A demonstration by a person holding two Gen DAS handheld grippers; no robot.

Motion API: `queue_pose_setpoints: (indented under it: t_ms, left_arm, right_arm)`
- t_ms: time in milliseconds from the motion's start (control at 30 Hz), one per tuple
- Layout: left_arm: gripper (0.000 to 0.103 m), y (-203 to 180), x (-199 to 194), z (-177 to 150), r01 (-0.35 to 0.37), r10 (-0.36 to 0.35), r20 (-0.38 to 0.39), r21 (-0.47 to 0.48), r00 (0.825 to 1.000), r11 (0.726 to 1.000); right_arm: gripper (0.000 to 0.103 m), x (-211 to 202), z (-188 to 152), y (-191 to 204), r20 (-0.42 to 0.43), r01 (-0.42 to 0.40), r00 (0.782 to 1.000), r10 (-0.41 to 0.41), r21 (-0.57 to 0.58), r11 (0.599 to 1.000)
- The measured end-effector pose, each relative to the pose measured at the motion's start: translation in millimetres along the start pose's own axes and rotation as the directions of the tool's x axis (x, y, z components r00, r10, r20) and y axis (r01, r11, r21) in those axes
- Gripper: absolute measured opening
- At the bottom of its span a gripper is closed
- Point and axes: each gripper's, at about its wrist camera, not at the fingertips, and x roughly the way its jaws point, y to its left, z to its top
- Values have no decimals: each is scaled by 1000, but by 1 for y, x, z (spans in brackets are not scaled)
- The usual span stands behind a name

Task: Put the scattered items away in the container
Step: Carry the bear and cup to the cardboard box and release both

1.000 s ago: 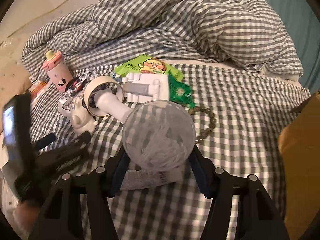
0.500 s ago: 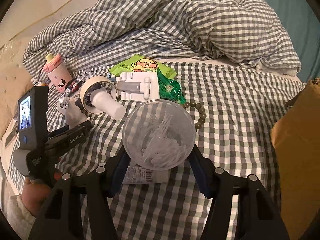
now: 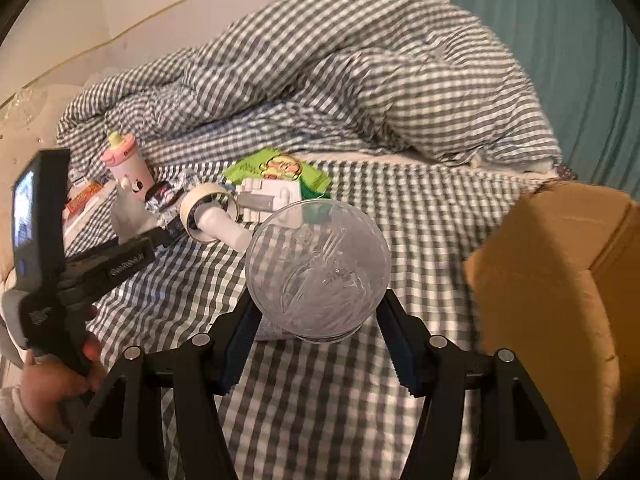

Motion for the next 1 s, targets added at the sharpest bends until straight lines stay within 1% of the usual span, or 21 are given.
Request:
queue_pose_setpoints:
  t_ms: [100, 200, 300, 367, 433, 500, 667, 833, 900, 933, 967, 1000]
  left_arm:
    - [48, -22, -30, 5, 51, -52, 30, 33, 998, 998]
    - [48, -55, -64, 8, 101, -107, 71, 87, 992, 991]
    - [48, -89, -93, 8, 161, -176, 99, 143, 979, 976]
    - [48, -115, -109, 7, 207, -229, 103, 186, 968, 961]
    - [48, -143, -121, 4, 256, -284, 98, 227, 954, 940]
    - [48, -173, -129, 0, 309, -340, 76, 265, 937, 913]
    - [48, -243, -133, -17, 392, -424, 12, 356, 906, 848]
    - [48, -305, -130, -37, 460, -489, -49, 432, 871, 776]
    - [48, -322, -129, -44, 489, -517, -71, 457, 853, 743]
    - [48, -330, -127, -49, 500, -526, -84, 468, 846, 729]
    - [48, -338, -124, -53, 505, -528, -97, 480, 844, 718]
    - [52, -347, -122, -57, 503, -525, -106, 490, 845, 712]
  right_arm:
    - [59, -31, 1, -15, 42, 22, 999, -23, 21, 1000]
    - [59, -62, 1, -34, 82, 52, 995, -56, 47, 998]
    - [59, -87, -1, -55, 113, 91, 989, -99, 74, 993]
    - [59, -104, -3, -74, 129, 128, 982, -141, 99, 987]
    - [59, -117, -7, -91, 136, 164, 974, -181, 124, 979]
    - [58, -128, -13, -114, 132, 201, 966, -223, 161, 966]
    - [56, -135, -33, -169, 80, 283, 948, -309, 239, 929]
    - [55, -121, -54, -220, -8, 341, 934, -356, 308, 888]
    - [54, -118, -62, -237, -28, 345, 934, -357, 333, 877]
    - [51, -118, -66, -243, -30, 340, 935, -352, 344, 875]
    - [50, -118, -68, -247, -26, 335, 937, -349, 352, 874]
    - [50, -120, -70, -251, -14, 333, 936, -352, 363, 870]
